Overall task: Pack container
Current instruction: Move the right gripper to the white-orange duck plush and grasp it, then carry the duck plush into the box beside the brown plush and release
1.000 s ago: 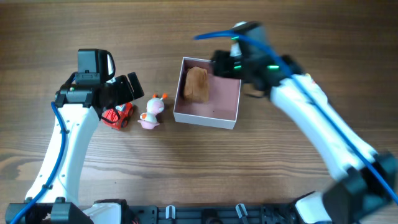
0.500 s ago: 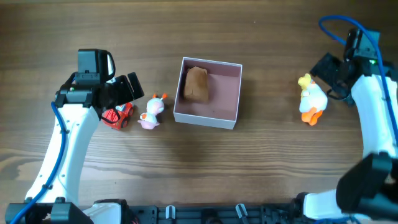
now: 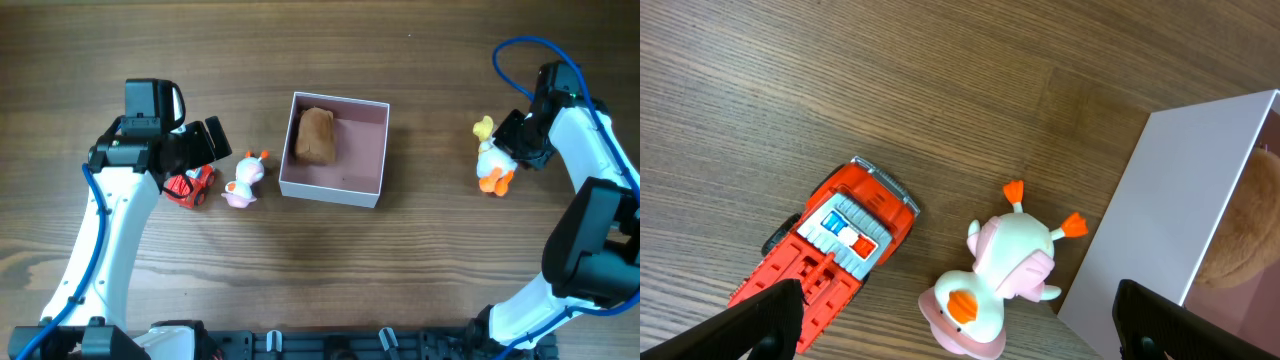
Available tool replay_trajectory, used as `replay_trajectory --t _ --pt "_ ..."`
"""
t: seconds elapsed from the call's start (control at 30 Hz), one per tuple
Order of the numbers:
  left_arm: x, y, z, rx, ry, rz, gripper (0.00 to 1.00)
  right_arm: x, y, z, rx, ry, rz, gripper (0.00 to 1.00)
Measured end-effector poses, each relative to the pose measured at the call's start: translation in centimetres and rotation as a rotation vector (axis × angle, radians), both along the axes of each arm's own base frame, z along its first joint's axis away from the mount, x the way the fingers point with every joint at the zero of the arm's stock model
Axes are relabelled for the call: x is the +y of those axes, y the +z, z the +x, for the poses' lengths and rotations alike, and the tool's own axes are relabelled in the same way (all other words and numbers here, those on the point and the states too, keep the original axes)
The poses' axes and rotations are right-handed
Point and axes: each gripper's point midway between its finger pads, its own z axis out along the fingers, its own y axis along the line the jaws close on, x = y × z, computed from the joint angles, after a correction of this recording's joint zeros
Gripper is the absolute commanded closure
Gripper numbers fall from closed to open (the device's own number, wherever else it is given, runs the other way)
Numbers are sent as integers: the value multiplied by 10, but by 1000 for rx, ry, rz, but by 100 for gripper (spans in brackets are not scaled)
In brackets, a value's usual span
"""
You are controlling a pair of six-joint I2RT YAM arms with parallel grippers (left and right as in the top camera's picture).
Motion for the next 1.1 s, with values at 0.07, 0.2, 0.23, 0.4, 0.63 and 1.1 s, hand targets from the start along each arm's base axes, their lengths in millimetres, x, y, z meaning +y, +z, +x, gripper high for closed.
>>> replay_trajectory --t 0.07,0.2,0.23,0.4,0.63,1.1 --pt "0 0 0 0 0 0 0 3 1 1 -5 7 12 92" --pt "0 0 0 0 0 0 0 15 29 4 -76 35 6 95" --pt "0 0 0 0 0 0 0 20 44 6 -115 50 6 96" --pt "0 0 0 0 0 0 0 76 131 10 -363 192 41 96" --pt "0 0 0 0 0 0 0 182 163 -6 -442 469 136 96" --pt "0 0 0 0 0 1 0 290 70 5 -297 613 115 96"
